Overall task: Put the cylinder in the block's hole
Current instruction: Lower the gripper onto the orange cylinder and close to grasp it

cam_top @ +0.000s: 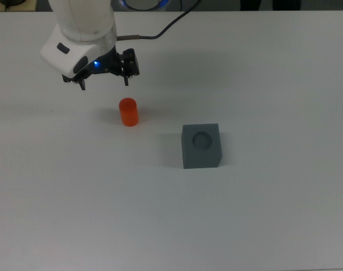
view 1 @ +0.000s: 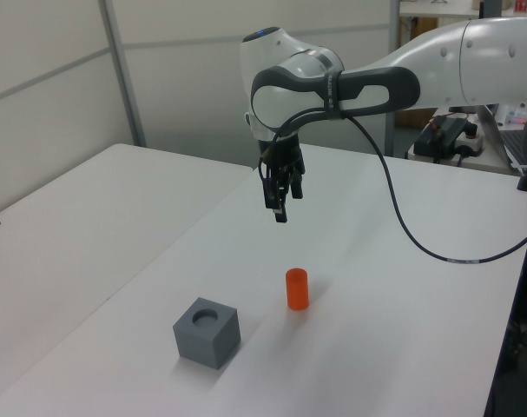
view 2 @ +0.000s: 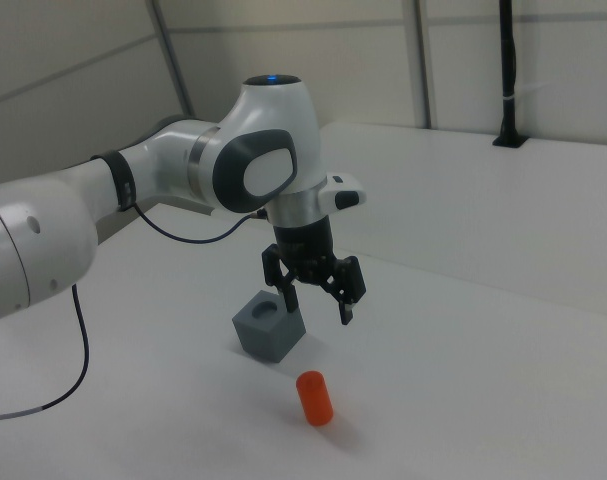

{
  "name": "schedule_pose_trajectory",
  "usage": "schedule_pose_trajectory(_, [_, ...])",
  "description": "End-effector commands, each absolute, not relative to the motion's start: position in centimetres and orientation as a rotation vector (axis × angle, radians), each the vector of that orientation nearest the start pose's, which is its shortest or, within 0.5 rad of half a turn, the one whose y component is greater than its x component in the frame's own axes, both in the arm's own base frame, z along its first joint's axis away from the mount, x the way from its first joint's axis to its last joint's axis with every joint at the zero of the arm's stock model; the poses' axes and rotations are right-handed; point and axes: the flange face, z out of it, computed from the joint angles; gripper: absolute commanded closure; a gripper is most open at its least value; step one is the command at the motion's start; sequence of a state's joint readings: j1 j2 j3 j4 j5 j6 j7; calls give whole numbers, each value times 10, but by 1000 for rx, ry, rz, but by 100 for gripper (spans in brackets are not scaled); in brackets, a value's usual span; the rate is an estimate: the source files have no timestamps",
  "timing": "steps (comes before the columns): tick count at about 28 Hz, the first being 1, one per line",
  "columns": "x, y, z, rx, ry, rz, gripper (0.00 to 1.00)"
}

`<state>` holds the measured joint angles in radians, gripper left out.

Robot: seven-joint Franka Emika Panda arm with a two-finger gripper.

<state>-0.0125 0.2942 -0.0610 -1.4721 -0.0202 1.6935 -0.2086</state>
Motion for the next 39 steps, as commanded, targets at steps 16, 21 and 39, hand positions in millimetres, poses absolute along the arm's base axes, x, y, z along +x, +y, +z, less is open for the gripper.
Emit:
schedule_pose_trajectory(16, [619,-51,455,-3198,-250,-128,0])
schedule_pose_trajectory(21, [610,-47,440,-3194,-264,-132,0])
schedule_pose_trajectory(39, [608,-6,381,-3202,-414,45,7])
